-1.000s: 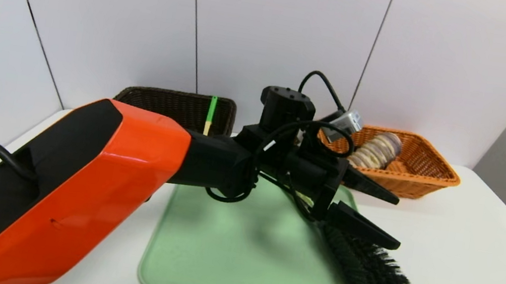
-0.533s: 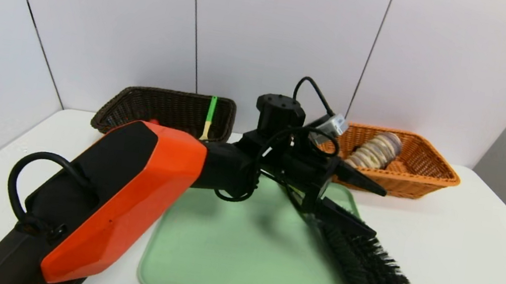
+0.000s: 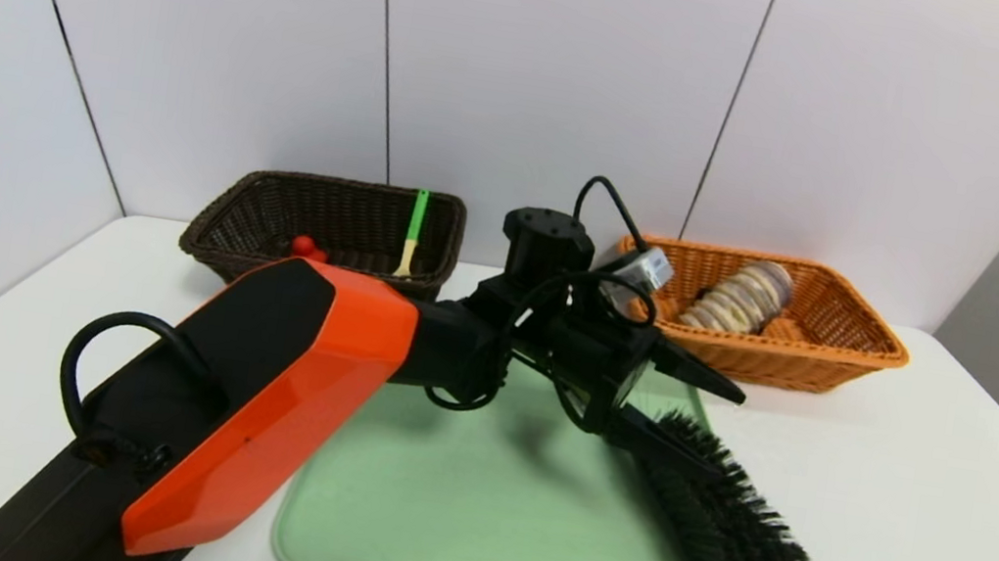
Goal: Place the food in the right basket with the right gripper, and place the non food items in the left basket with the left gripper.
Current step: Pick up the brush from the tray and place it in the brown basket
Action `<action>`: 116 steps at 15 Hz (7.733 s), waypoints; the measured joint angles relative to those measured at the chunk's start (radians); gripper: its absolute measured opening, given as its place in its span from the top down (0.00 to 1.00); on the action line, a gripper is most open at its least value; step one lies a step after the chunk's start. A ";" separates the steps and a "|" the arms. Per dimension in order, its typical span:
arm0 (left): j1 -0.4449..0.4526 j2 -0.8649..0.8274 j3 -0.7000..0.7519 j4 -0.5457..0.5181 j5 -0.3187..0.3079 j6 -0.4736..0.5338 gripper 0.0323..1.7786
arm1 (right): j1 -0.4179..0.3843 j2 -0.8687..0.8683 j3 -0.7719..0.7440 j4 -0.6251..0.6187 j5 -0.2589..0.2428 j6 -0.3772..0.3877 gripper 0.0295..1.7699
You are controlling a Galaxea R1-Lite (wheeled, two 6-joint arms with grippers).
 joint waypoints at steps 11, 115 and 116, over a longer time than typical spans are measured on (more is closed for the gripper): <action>-0.022 -0.230 -0.001 0.328 0.164 -0.397 0.05 | 0.000 -0.004 -0.006 0.000 -0.001 0.000 0.03; -0.023 0.020 0.176 -0.026 0.185 0.272 0.58 | 0.011 -0.096 0.030 0.006 0.000 0.038 0.03; -0.023 0.019 0.176 -0.026 0.184 0.272 0.80 | 0.011 -0.096 0.030 0.006 0.000 0.038 0.03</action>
